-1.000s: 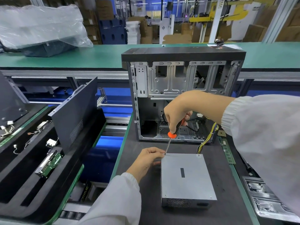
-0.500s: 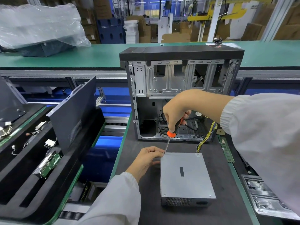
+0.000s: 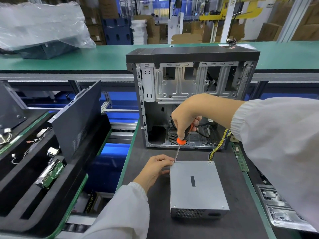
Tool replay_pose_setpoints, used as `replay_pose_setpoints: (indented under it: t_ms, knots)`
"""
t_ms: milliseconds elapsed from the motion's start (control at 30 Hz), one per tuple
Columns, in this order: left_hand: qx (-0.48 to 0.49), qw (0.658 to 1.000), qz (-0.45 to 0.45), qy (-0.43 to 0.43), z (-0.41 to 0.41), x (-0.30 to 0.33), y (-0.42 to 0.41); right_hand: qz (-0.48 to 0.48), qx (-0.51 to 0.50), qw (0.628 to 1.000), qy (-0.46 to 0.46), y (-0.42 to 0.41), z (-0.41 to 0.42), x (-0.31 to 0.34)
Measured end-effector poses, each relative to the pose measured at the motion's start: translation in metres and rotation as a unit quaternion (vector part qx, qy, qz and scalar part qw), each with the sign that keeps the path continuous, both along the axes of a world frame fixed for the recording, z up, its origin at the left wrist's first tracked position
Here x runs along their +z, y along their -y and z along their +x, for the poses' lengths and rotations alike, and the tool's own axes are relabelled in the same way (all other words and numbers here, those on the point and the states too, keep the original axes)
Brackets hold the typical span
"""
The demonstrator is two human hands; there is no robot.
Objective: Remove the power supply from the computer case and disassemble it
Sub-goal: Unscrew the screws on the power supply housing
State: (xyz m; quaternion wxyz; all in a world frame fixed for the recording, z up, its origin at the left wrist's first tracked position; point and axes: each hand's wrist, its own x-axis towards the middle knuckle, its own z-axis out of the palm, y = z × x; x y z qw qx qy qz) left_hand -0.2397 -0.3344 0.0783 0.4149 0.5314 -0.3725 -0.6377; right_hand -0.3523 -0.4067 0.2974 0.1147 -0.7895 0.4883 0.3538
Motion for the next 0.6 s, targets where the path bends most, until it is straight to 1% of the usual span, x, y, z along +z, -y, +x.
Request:
replay_pose_setpoints:
  t_ms: [67,167,200,233,300,400,467,533,600]
  knots:
    - [-0.005,1.0,-0.006,0.002,0.001,-0.001,0.0,0.012,-0.016,1.0,-0.021,0.001,0.005,-0.002]
    - [-0.014,1.0,-0.015,0.001,0.003,-0.002,0.001,0.074,-0.108,0.987,-0.088,0.004,0.015,-0.004]
    - [-0.017,1.0,-0.016,-0.002,0.004,-0.002,0.001,0.079,-0.127,0.984,-0.096,0.005,0.018,-0.004]
    - [-0.018,1.0,-0.016,-0.004,0.005,-0.002,0.001,0.076,-0.127,0.984,-0.099,0.005,0.02,-0.003]
    - [-0.02,1.0,-0.014,-0.011,0.006,-0.003,0.001,0.056,-0.076,0.99,-0.101,0.003,0.025,-0.003]
    - [-0.024,0.999,-0.015,-0.016,0.006,-0.003,0.002,0.01,0.039,0.994,-0.101,-0.007,0.025,-0.008]
    - [-0.03,0.999,-0.017,-0.01,0.006,-0.003,0.003,-0.021,0.114,0.99,-0.076,-0.012,0.02,-0.009]
    - [-0.037,0.999,-0.02,-0.008,0.006,-0.001,0.004,-0.048,0.194,0.978,-0.059,-0.017,0.015,-0.008]
    - [-0.045,0.999,-0.021,-0.013,0.008,0.0,0.004,-0.1,0.276,0.952,-0.083,-0.021,0.014,-0.007]
